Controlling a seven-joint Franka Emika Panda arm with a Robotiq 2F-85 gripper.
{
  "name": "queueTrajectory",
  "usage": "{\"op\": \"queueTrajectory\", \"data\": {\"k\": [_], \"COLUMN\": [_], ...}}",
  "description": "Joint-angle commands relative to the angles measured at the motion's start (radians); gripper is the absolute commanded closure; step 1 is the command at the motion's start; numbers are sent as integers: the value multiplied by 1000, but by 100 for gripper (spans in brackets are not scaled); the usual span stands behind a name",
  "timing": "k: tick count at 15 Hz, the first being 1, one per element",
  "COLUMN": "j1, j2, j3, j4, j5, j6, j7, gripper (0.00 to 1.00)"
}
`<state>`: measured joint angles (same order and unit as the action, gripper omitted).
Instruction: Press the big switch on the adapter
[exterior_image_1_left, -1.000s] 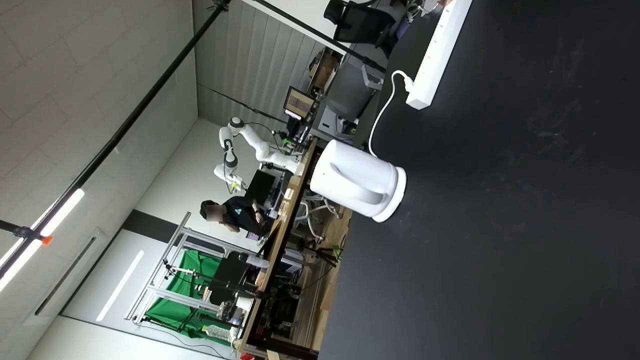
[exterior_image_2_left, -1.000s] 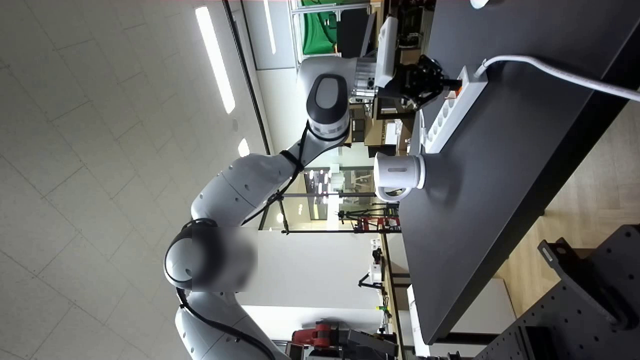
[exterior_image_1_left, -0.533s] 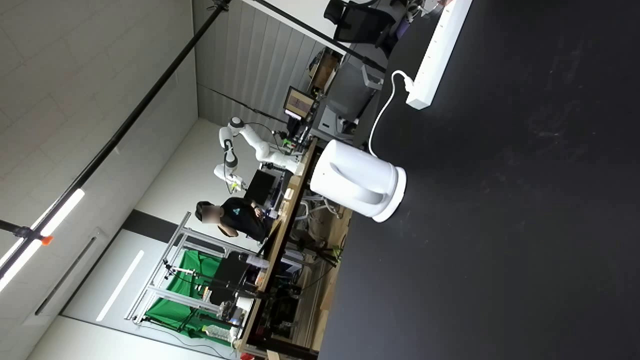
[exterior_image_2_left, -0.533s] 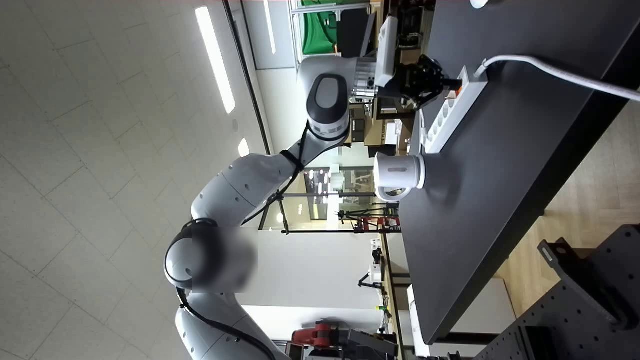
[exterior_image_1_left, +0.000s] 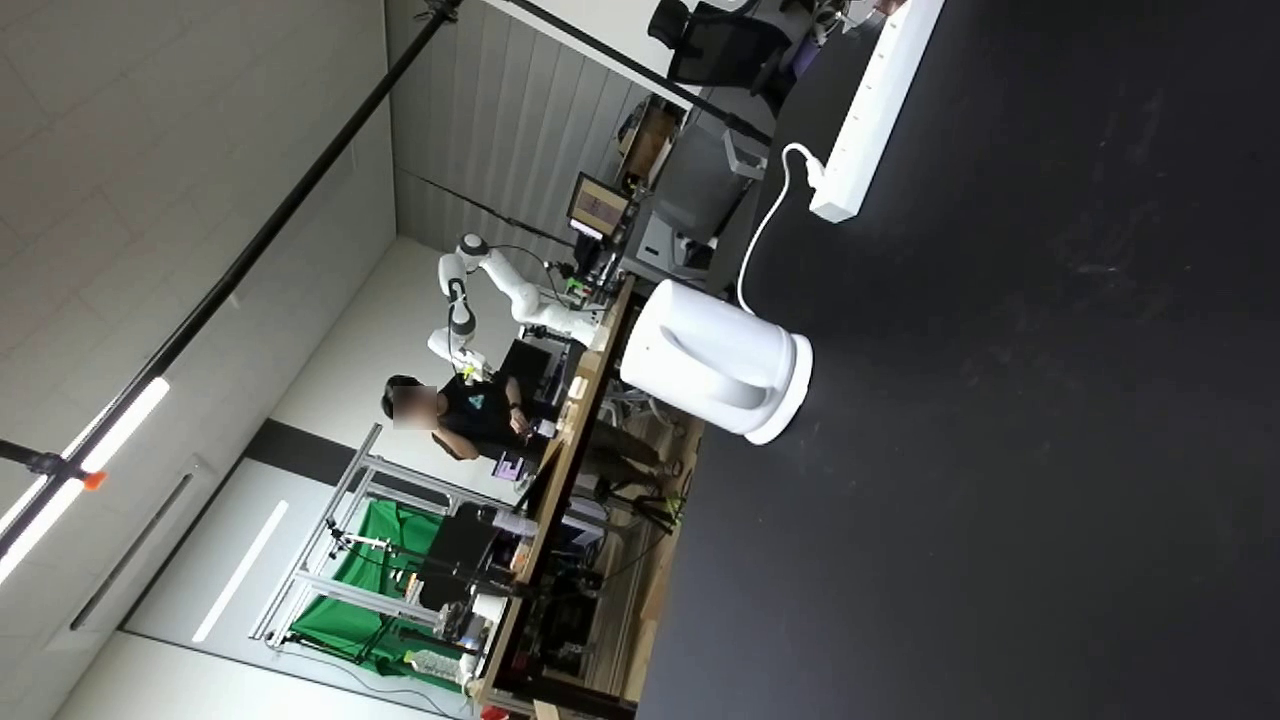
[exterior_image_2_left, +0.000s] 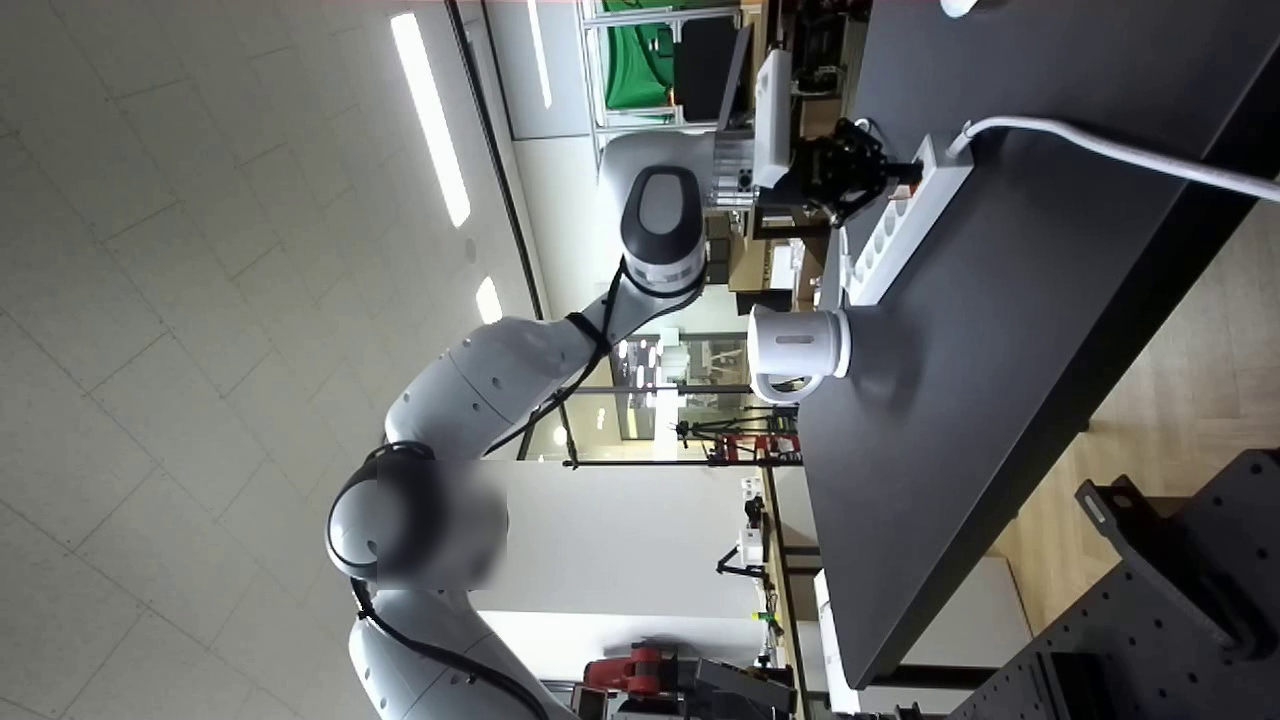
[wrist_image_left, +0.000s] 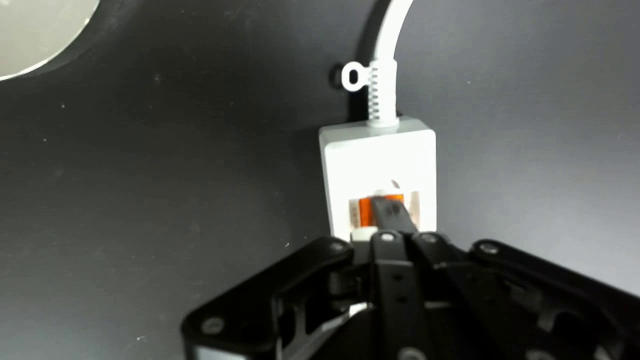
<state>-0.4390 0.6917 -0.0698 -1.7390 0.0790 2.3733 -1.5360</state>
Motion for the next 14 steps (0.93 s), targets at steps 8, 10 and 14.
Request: {"op": "queueTrajectory", "data": {"k": [8, 10, 14], "j1": [97, 127, 173], "j2": [-121, -133, -161], "j3": [-41, -66, -107], "j4": [-363, -403, -441], "j5": [-64, -112, -198], "j6": [449, 498, 546], "j7": [210, 268, 382], "gripper": [100, 100, 100]}}
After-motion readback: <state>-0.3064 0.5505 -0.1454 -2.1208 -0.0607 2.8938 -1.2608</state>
